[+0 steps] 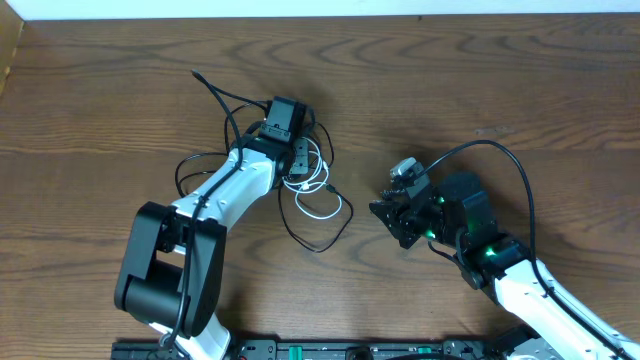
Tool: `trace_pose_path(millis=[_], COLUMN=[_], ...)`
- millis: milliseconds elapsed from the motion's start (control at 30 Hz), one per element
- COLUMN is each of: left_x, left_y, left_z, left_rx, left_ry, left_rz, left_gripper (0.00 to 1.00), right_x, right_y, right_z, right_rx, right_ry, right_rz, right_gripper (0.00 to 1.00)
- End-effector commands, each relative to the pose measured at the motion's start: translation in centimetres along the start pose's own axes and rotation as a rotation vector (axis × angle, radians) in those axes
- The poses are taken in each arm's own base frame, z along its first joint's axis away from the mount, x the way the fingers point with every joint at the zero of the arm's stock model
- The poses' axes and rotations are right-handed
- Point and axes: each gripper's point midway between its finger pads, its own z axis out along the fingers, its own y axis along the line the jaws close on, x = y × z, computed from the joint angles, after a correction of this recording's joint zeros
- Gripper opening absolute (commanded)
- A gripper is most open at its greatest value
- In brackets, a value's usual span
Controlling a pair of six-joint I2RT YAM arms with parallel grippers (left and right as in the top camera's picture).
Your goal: Untangle cables
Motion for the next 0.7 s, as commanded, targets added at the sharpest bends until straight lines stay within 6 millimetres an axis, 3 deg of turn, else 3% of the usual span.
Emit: trace_pose_path(millis=[0, 133, 267, 667], left_x=[-1.1, -2.8, -4.9, -6.6], left_y=[0.8, 0.5, 0.0, -0.8], left_z=[-0.5, -1.8, -2.7, -1.1], left_rx=[-0.041, -0.019, 0.009, 0.006], left_ry=[-0.045, -0.116, -0.198, -0.271], left_rz=[-0.002, -0.014, -0.014, 0.122], left_gripper=[0.45, 0.45, 0.53, 0.56], right_x=[-0.2, -0.1, -0.1, -0.1], right_y=[0.1, 0.1, 0.1, 0.1], right_z=[0.0, 0.0, 0.0, 0.0], right_rx=[0.001, 0.005, 0.005, 0.003], right_ry=[-0.001, 0.000, 0.000, 0.001], right_rz=[-0.006, -0.006, -0.006, -0.004], right_gripper=[0.33, 0.36, 0.36, 0.36])
